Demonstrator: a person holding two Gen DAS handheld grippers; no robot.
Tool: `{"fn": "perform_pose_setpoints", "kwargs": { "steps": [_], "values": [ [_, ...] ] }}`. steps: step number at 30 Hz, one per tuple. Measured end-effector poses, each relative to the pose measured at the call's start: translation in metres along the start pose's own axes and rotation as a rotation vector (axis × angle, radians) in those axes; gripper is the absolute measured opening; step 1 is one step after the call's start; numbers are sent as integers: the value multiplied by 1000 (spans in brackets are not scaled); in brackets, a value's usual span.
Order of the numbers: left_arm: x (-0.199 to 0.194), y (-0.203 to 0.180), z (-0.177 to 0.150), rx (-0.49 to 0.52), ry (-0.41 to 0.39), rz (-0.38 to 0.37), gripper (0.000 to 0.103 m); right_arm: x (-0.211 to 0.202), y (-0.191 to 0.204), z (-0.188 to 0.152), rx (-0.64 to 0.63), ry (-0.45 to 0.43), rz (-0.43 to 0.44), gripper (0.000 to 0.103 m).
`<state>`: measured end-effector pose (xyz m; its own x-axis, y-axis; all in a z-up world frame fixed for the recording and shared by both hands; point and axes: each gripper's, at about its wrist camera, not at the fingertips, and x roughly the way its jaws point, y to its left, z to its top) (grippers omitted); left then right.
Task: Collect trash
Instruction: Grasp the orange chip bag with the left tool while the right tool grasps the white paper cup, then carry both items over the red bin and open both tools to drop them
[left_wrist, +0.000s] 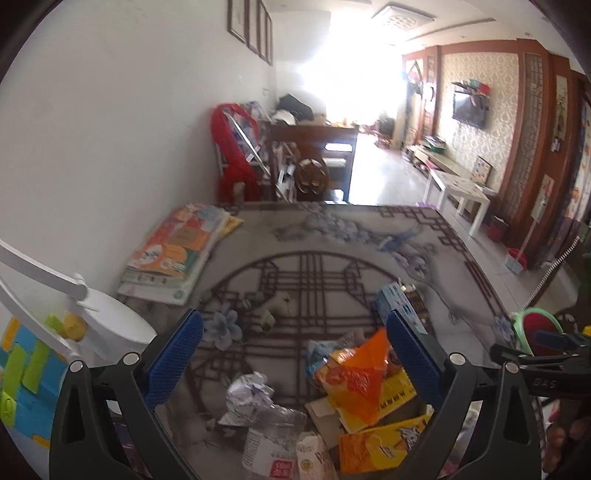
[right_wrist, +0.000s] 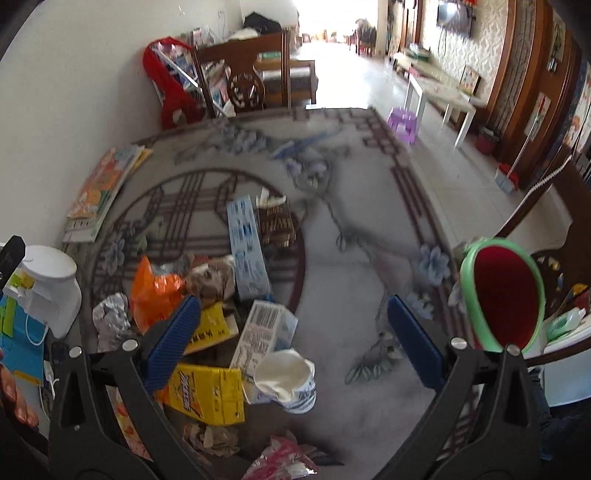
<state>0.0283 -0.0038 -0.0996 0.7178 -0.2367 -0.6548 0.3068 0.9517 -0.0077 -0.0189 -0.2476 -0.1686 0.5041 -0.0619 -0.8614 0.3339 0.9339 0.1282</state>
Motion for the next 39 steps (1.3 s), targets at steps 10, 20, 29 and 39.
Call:
{"fn": "perform_pose_setpoints", "kwargs": {
  "steps": [10,20,29,39],
  "values": [
    [80,-29,-47,26,260,-171,79,53,-20,-56,37,185,72,97],
    [119,-52,-57,73,367,-220,19,64,-17,-57,44,190,135,54],
    [91,-41,-39,13,269,-237,2,20,-24,-34,64,46,149,54],
    [46,-62,-20,87,146,-239,2,-17,-48,-33,101,-55,99,54]
  ]
}}
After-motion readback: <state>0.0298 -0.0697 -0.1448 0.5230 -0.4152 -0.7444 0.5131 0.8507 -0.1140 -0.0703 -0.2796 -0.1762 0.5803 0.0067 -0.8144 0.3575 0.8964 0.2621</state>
